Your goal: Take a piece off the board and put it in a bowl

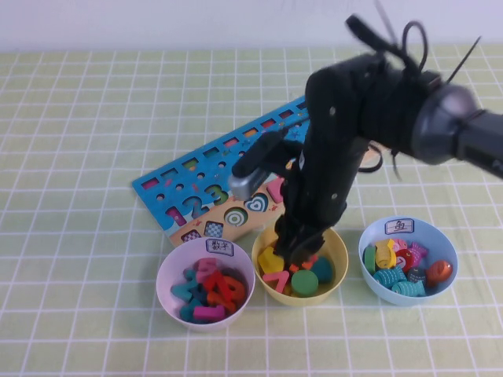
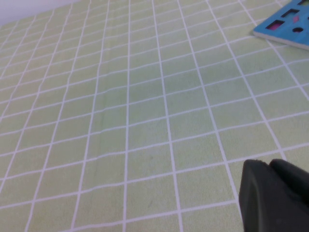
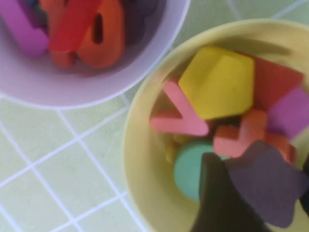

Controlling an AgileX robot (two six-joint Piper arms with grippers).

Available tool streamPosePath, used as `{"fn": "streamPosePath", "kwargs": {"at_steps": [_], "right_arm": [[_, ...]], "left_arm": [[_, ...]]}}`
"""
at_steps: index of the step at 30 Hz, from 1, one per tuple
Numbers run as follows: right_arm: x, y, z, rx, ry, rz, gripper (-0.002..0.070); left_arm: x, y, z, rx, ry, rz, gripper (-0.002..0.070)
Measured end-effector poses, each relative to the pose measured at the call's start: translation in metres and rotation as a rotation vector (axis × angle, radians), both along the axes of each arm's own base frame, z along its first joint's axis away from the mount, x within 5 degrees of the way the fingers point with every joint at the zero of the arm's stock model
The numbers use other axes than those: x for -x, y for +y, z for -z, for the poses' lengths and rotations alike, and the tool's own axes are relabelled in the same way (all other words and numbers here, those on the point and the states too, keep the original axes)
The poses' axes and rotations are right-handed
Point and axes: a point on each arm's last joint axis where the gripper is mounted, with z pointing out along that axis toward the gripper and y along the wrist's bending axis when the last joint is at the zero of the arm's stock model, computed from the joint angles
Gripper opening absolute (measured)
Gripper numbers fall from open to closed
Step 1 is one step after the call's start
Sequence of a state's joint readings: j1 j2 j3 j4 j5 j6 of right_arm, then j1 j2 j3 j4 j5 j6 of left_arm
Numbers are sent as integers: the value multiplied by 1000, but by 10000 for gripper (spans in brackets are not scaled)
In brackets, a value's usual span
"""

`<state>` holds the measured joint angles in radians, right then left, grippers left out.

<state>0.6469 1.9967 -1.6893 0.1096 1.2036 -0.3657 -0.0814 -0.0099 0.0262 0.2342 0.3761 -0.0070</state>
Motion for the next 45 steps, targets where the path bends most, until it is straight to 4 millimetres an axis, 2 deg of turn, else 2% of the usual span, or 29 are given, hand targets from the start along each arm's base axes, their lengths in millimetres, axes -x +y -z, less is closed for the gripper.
{"fn": "streamPosePath", "kwargs": {"at_steps": [4, 7, 9, 11, 13, 15, 20, 23, 25, 30, 35, 38, 41, 45], "right_arm": [[-5, 4, 23, 27, 36, 1, 310], [-6, 4, 24, 25, 29, 8, 344], [-6, 5, 25, 16, 32, 32, 321], [-4, 5, 18, -12, 23, 47, 298], [-1, 3, -1, -60, -18, 57, 298], [7, -2, -31, -116, -83, 60, 298], [41, -28, -98, -244, -245, 64, 298], [64, -47, -116, -289, -312, 68, 298], [77, -57, -121, -307, -349, 70, 298], [90, -71, -107, -279, -364, 72, 298], [87, -70, -90, -288, -389, 81, 298], [77, -62, -84, -320, -429, 90, 298], [63, -52, -68, -329, -435, 100, 298], [46, -39, -32, -284, -376, 106, 298]], "left_arm": [[0, 0, 0, 0, 0, 0, -5], [0, 0, 0, 0, 0, 0, -5], [0, 0, 0, 0, 0, 0, -5], [0, 0, 0, 0, 0, 0, -5], [0, 0, 0, 0, 0, 0, -5], [0, 0, 0, 0, 0, 0, -5], [0, 0, 0, 0, 0, 0, -5], [0, 0, 0, 0, 0, 0, -5], [0, 0, 0, 0, 0, 0, -5], [0, 0, 0, 0, 0, 0, -5], [0, 0, 0, 0, 0, 0, -5], [0, 0, 0, 0, 0, 0, -5], [0, 0, 0, 0, 0, 0, -5], [0, 0, 0, 0, 0, 0, -5]]}}
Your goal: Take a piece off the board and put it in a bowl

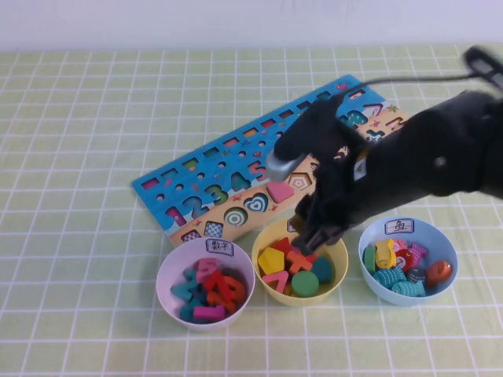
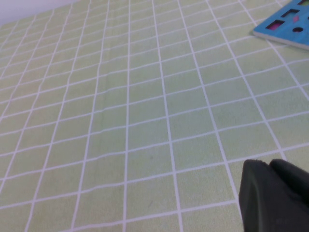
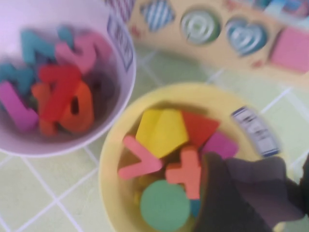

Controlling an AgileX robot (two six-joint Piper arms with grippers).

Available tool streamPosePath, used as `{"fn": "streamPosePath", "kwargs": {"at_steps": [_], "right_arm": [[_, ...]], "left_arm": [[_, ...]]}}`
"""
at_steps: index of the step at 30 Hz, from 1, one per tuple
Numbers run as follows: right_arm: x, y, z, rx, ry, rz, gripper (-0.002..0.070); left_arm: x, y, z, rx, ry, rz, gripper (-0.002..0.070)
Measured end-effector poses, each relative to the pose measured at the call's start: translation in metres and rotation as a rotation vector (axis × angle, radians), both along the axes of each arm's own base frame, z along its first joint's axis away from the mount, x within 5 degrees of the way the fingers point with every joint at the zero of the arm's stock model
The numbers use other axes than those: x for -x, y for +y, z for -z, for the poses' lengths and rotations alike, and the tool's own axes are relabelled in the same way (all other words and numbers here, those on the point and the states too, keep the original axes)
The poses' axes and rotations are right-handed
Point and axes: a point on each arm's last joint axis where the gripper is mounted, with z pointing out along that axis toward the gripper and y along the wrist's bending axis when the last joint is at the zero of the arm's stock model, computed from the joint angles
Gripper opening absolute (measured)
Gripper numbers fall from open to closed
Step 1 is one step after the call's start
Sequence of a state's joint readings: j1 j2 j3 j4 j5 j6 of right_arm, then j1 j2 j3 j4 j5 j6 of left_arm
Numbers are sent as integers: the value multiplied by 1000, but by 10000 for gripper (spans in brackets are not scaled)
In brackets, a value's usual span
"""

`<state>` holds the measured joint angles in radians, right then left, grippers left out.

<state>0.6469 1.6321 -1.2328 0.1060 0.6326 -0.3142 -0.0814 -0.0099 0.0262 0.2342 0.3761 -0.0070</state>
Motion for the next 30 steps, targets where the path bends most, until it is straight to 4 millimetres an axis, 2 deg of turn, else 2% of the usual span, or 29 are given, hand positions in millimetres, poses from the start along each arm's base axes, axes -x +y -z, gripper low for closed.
{"fn": "streamPosePath", "kwargs": {"at_steps": [4, 5, 6, 9, 11, 13, 16, 19, 22, 26, 30], "right_arm": [[-10, 9, 37, 47, 84, 6, 305], [-12, 10, 43, 52, 101, 9, 326], [-13, 11, 47, 53, 109, 11, 380], [-15, 13, 48, 42, 99, 15, 505], [-13, 12, 38, 18, 66, 16, 509], [-9, 8, 17, -19, 10, 15, 427], [6, -5, -28, -87, -96, 10, 193], [27, -20, -62, -122, -144, 3, 50], [47, -35, -76, -76, -95, -12, 4], [63, -56, -83, -15, -28, -1, -12], [86, -75, -88, -49, -86, 9, -15]], "left_arm": [[0, 0, 0, 0, 0, 0, -5], [0, 0, 0, 0, 0, 0, -5], [0, 0, 0, 0, 0, 0, -5], [0, 0, 0, 0, 0, 0, -5], [0, 0, 0, 0, 0, 0, -5], [0, 0, 0, 0, 0, 0, -5], [0, 0, 0, 0, 0, 0, -5], [0, 0, 0, 0, 0, 0, -5], [0, 0, 0, 0, 0, 0, -5], [0, 0, 0, 0, 0, 0, -5], [0, 0, 0, 0, 0, 0, -5]]}}
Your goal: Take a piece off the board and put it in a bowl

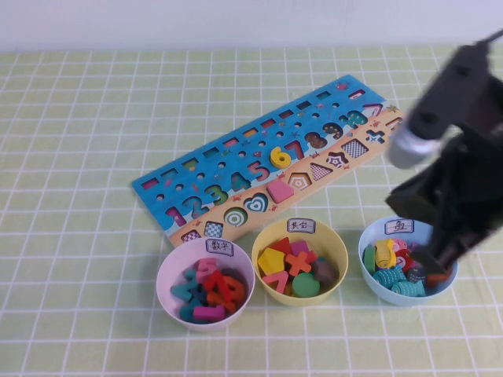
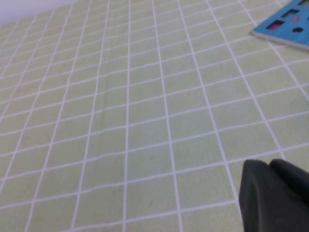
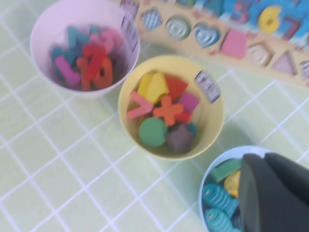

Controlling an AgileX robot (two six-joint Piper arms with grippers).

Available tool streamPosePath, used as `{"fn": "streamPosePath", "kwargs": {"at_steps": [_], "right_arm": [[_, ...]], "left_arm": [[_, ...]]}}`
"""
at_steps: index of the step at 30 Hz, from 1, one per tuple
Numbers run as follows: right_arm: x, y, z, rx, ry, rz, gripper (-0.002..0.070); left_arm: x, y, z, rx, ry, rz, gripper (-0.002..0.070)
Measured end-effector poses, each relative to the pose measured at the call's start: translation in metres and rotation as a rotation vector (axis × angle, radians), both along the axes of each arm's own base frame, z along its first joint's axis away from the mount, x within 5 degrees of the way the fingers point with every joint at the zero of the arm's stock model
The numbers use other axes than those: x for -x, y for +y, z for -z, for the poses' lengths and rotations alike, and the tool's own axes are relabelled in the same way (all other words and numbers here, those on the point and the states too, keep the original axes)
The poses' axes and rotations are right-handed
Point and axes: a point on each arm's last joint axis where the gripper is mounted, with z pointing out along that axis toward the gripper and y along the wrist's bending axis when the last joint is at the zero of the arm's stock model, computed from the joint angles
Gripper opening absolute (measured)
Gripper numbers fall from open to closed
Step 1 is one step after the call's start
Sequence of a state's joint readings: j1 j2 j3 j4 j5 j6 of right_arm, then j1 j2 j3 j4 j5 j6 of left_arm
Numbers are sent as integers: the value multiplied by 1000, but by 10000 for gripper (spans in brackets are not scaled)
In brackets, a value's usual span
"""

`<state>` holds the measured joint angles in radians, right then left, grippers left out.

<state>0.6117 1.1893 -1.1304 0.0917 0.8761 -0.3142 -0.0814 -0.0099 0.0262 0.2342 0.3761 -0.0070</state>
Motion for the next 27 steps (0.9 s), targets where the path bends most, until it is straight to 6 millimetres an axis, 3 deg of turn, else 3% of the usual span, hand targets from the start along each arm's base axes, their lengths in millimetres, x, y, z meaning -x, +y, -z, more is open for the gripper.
{"fn": "streamPosePath", "kwargs": {"at_steps": [5, 12, 18, 27], "right_arm": [[33, -26, 13, -116, -177, 22, -15], [71, -60, 63, -247, -409, 69, -16], [93, -99, 101, -320, -598, 263, -17], [123, -133, 126, -367, -712, 555, -17]], "left_arm": [[0, 0, 0, 0, 0, 0, -5], [0, 0, 0, 0, 0, 0, -5], [0, 0, 0, 0, 0, 0, -5], [0, 0, 0, 0, 0, 0, -5]]}}
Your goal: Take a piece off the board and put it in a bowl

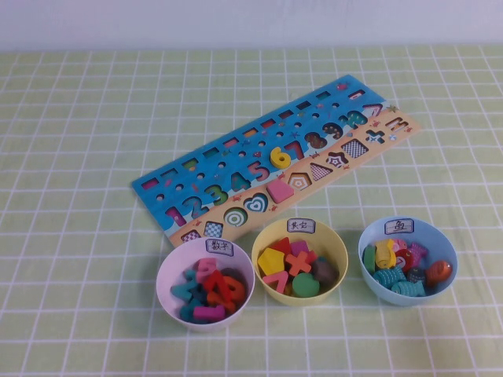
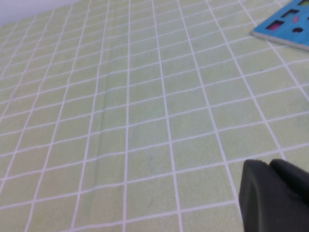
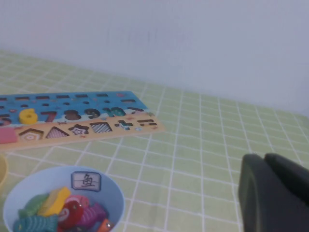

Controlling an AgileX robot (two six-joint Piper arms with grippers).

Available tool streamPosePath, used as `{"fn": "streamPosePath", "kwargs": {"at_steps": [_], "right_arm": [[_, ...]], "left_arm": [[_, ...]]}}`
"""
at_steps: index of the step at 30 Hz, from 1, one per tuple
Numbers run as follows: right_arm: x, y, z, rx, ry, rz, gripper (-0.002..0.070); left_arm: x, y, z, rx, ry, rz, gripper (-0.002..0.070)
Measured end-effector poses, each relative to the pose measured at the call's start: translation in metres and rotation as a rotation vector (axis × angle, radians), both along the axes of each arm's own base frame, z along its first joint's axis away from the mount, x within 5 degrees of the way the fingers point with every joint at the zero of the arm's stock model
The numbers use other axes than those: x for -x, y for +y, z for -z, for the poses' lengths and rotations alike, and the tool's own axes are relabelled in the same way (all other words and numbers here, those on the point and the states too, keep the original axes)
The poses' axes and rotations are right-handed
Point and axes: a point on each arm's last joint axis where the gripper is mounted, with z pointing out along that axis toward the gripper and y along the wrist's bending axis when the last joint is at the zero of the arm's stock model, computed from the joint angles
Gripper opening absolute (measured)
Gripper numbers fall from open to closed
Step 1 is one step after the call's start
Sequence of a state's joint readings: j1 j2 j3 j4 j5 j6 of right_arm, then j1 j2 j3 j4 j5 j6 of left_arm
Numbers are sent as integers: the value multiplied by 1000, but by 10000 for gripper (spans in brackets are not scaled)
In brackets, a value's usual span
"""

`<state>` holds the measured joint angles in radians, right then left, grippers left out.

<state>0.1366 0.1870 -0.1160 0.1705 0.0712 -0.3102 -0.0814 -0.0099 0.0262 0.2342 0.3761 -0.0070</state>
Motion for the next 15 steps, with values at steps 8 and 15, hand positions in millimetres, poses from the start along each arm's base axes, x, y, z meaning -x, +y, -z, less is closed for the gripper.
{"fn": "streamPosePath", "kwargs": {"at_steps": [8, 15], "right_arm": [[13, -11, 30, -50, 28, 179, -17], [13, -14, 45, -64, 55, 233, -17]], "left_arm": [[0, 0, 0, 0, 0, 0, -5], [0, 0, 0, 0, 0, 0, -5]]}}
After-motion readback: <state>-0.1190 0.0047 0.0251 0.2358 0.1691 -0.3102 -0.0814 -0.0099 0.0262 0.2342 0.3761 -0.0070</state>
